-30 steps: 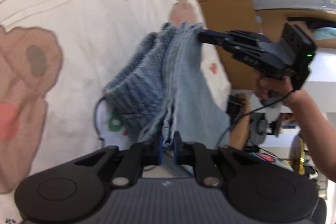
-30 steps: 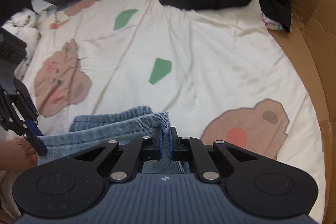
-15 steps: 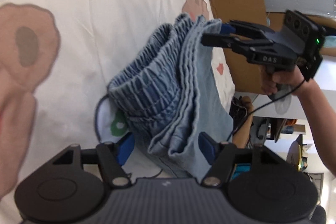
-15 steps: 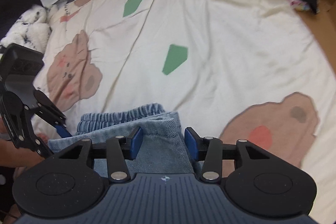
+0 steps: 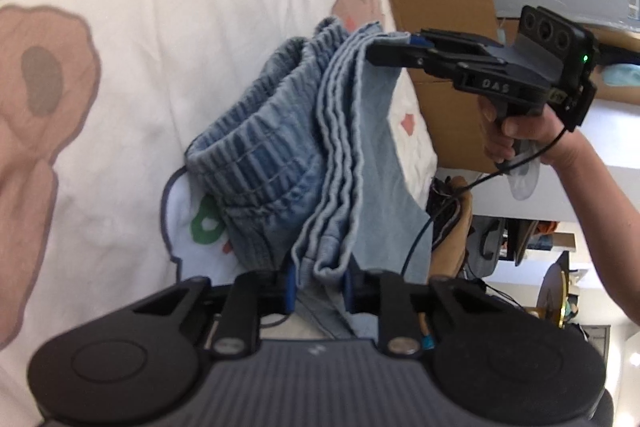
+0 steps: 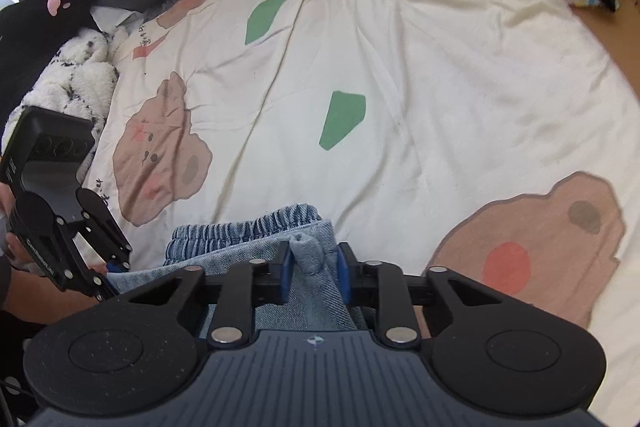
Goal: Fold clothes
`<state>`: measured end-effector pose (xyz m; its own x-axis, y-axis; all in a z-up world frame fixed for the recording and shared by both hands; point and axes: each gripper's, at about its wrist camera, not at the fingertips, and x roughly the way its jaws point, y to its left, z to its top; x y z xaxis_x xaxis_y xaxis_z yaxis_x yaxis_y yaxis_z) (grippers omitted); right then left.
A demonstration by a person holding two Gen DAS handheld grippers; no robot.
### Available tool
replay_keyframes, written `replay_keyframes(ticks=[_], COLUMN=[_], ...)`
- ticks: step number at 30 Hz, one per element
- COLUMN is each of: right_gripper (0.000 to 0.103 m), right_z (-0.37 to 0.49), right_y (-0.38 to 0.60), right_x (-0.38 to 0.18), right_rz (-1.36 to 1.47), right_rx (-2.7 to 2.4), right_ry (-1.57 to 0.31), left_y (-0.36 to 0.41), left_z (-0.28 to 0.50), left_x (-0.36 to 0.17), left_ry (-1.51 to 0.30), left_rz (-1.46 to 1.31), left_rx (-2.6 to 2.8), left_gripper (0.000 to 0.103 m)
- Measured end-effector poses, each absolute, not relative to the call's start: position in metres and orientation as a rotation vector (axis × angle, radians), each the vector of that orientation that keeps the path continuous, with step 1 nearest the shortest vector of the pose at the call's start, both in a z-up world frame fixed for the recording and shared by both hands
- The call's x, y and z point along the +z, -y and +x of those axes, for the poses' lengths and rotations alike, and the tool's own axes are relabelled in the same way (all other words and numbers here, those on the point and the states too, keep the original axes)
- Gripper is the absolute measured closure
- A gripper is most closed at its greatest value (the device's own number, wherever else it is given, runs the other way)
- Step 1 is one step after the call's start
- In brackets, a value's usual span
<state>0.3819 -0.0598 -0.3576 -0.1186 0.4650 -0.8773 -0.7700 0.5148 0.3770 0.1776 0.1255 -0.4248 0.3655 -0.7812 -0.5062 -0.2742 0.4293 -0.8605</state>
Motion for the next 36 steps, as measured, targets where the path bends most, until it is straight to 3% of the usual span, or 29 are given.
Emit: replay_keyframes(ticks=[13, 31, 33, 34, 35, 36], right_gripper=[0.088, 0.085, 0.078, 0.072, 0.061, 0.056], right_z=[0.371, 0.382, 0.384, 0.384, 0.384, 0.384], right_y=[0.08, 0.058, 0.06, 0.061, 0.062, 0.064], right_x=[-0.322, -0.353, -0.353, -0.352, -0.351, -0.35], right_rz=[-0.304, -0.327, -0.305, -0.3, -0.298, -0.295], right_rx=[0.922, 0.856, 0.852, 0.853, 0.857, 0.866], right_ry=[-1.202, -1.225, -1.233, -1.234, -1.237, -1.242], left_y=[-0.133, -0.148, -0.149, -0.149, -0.151, -0.153], left_z=[0.199, 0.201, 0.199, 0.198, 0.196, 0.194], left_x=[-0.396, -0.417, -0.414, -0.412, -0.411, -0.411], left_ry=[-1.18, -1.218, -1.21, -1.207, -1.205, -1.197], left_rz=[-1.055, -1.118, -1.113, -1.104, -1.099, -1.109], left_rx=[-0.413, -0.295, -0.289, -0.279, -0.264, -0.254], left_gripper=[0.088, 0.087, 0.083, 0.074, 0.056, 0.047])
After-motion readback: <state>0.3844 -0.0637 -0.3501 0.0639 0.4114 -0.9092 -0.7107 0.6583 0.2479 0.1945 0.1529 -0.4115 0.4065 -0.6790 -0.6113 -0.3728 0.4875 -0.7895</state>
